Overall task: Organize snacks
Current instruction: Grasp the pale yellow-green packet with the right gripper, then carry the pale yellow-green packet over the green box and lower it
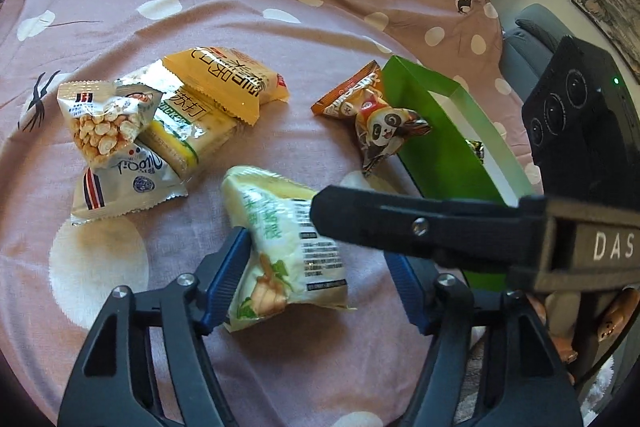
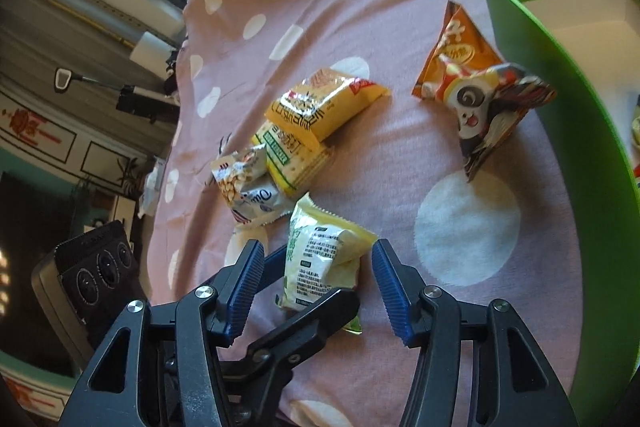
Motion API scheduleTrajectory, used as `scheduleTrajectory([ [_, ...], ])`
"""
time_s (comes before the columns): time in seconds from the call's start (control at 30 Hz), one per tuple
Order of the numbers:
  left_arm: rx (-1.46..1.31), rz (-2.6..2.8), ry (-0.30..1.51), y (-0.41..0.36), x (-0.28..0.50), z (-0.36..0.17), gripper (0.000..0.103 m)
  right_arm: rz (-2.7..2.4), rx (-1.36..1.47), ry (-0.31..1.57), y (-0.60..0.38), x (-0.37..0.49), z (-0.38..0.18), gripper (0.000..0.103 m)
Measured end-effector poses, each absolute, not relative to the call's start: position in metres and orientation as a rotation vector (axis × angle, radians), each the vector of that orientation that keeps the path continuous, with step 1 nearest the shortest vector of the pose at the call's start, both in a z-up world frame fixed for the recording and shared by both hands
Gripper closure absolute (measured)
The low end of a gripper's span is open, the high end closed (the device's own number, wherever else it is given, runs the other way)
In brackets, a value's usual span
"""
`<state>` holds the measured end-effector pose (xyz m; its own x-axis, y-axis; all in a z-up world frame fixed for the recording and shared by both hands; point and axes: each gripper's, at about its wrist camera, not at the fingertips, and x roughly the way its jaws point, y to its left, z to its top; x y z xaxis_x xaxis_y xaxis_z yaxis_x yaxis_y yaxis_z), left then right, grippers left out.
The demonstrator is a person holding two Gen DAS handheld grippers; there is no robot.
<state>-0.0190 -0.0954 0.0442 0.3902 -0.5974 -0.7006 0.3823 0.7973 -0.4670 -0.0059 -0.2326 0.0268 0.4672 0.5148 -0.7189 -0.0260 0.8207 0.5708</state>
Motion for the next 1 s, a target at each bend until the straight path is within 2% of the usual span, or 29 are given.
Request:
scheduleTrajectory([
  [0.03,-0.251,-0.633,0.997,-0.096,-0.018,0.042,0.041,0.355,0.528,1.05,-0.231,-0.005,0.024,0.045],
  [0.13,-0.275,-0.645,1.02,-0.097,-0.015,0.035,0.056,0.375,0.525,1.08,-0.226,-0.002,0.017,0.047],
  [0.23,-0.26,-0.636,1.005,-0.098,-0.017,0.035,0.06,0.347,0.484,1.102,-0.221,0.002,0.011,0.056],
  [0.3,-0.263,-0.639,0.984,-0.098,-0.019,0.039,0.064,0.336,0.449,1.092,-0.217,0.001,0.011,0.056],
  [0.8,-0.163,-0.685,0.702,-0.12,-0.05,0.125,0.065,0.368,0.392,0.79,-0.242,-0.045,0.092,0.057],
  [1.0,-0.137,-0.725,0.638,-0.143,-0.058,0.142,0.064,0.321,0.388,0.681,-0.263,-0.068,0.118,0.058],
])
